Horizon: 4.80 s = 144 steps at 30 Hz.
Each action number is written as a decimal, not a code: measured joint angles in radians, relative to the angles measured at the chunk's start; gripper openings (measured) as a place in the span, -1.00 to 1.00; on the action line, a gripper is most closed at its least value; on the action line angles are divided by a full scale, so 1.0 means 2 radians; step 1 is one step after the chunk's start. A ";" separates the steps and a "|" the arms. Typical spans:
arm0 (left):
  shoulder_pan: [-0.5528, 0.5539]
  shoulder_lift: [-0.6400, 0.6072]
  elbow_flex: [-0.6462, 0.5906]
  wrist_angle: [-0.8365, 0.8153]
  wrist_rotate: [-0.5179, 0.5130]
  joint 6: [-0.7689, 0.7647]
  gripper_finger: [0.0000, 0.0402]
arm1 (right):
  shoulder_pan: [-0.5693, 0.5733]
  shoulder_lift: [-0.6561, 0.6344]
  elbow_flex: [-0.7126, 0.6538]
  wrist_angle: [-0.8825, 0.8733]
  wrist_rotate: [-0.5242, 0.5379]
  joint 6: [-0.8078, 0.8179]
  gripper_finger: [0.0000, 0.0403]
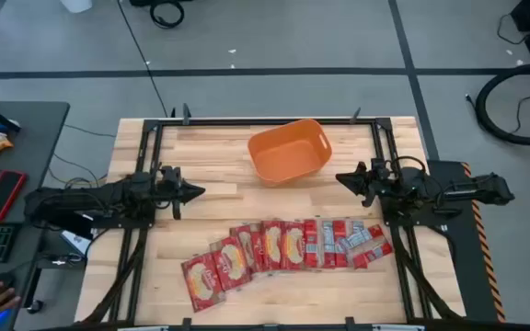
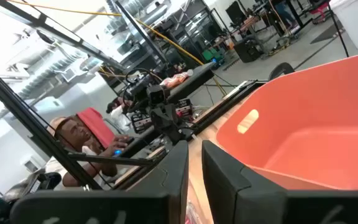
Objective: Sort popcorn bags into baskets
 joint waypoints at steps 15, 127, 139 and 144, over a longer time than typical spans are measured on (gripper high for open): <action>0.000 0.000 0.000 0.000 0.000 0.000 -0.92 | 0.000 0.000 0.000 0.000 0.000 0.000 -0.74; -0.264 0.681 0.393 0.025 -0.086 0.144 -0.52 | 0.000 0.000 0.000 0.004 0.000 0.000 -0.74; -0.289 0.801 0.507 -0.103 -0.201 0.368 -0.32 | 0.000 0.000 0.000 0.010 0.000 0.000 -0.74; -0.301 0.809 0.507 -0.111 -0.242 0.436 -0.32 | 0.000 0.000 0.000 0.010 0.000 0.000 -0.74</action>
